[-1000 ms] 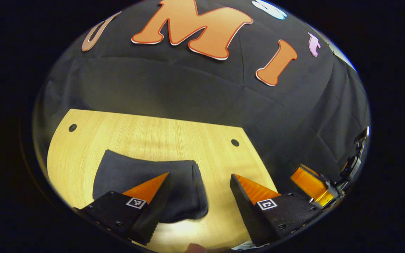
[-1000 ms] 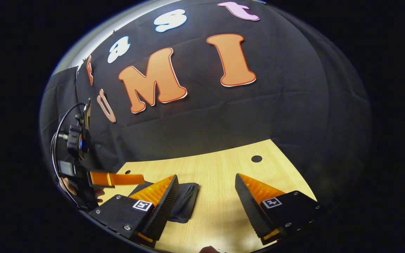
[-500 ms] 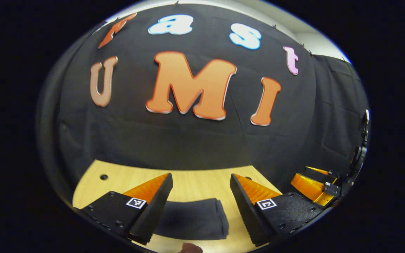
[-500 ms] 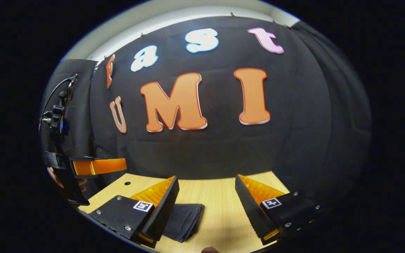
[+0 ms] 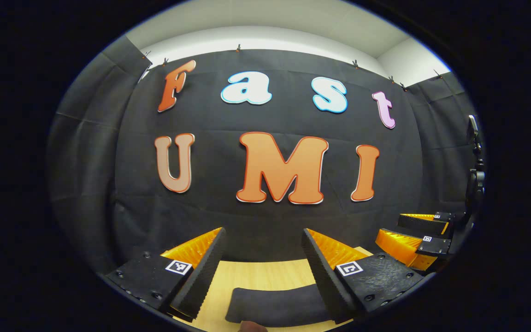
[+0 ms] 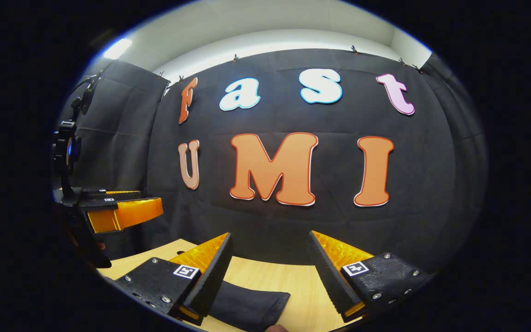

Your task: Grasp the waist and the cuffs of the jeans and fold them to make the two legs overlap; first hold the waist and fold one-third of the jeans toward the cuffs, then hold the cuffs and fold the remaining one-third in the same direction to finish folding.

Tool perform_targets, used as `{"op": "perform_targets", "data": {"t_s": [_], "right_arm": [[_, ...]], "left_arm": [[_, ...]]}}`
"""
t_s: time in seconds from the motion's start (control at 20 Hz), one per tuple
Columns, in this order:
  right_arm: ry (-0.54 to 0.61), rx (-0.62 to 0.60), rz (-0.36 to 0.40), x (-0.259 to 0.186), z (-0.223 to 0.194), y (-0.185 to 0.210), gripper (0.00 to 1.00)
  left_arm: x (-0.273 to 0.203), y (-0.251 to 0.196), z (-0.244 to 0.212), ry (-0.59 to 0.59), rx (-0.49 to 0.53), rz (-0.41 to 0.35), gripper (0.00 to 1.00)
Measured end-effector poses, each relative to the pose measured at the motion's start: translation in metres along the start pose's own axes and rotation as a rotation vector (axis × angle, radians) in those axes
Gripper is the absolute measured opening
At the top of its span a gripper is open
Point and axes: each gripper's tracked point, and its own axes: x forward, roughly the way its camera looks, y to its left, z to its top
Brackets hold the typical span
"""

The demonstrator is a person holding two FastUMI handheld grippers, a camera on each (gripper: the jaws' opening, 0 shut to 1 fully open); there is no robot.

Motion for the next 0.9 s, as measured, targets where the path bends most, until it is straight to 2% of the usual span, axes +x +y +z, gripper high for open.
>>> {"op": "perform_targets", "data": {"t_s": [0.25, 0.3, 0.4, 0.45, 0.6, 0.65, 0.75, 0.8, 0.85, 0.9], "right_arm": [[-0.012, 0.013, -0.007, 0.007, -0.005, 0.021, 1.0], [-0.028, 0.022, -0.008, 0.007, -0.004, 0.025, 0.98], [-0.054, 0.032, -0.026, 0.009, -0.006, 0.027, 1.0], [-0.056, 0.034, -0.028, 0.009, -0.007, 0.03, 0.98], [-0.02, 0.02, -0.031, 0.011, -0.02, 0.035, 0.97], [-0.017, 0.024, -0.033, 0.01, -0.023, 0.04, 1.0], [-0.03, 0.037, -0.04, 0.004, -0.023, 0.044, 0.97], [-0.032, 0.042, -0.045, 0.005, -0.024, 0.043, 0.97], [-0.028, 0.044, -0.048, 0.008, -0.026, 0.043, 0.93], [-0.022, 0.045, -0.046, 0.007, -0.028, 0.046, 0.89]], "left_arm": [[0.007, -0.029, -0.034, -0.03, 0.027, 0.057, 0.95], [0.007, -0.026, -0.034, -0.042, 0.02, 0.069, 0.96], [0.007, -0.024, -0.034, -0.047, 0.027, 0.062, 0.96], [0.007, -0.024, -0.035, -0.033, 0.036, 0.059, 0.98], [0.013, -0.029, -0.041, -0.017, 0.019, 0.054, 0.98], [0.01, -0.027, -0.042, -0.011, 0.014, 0.054, 0.96], [0.009, -0.025, -0.044, 0.004, 0.016, 0.062, 0.98], [0.011, -0.026, -0.046, 0.011, 0.013, 0.064, 0.96], [0.01, -0.027, -0.047, 0.015, 0.006, 0.065, 0.98], [0.009, -0.027, -0.047, 0.021, -0.002, 0.067, 0.96]]}}
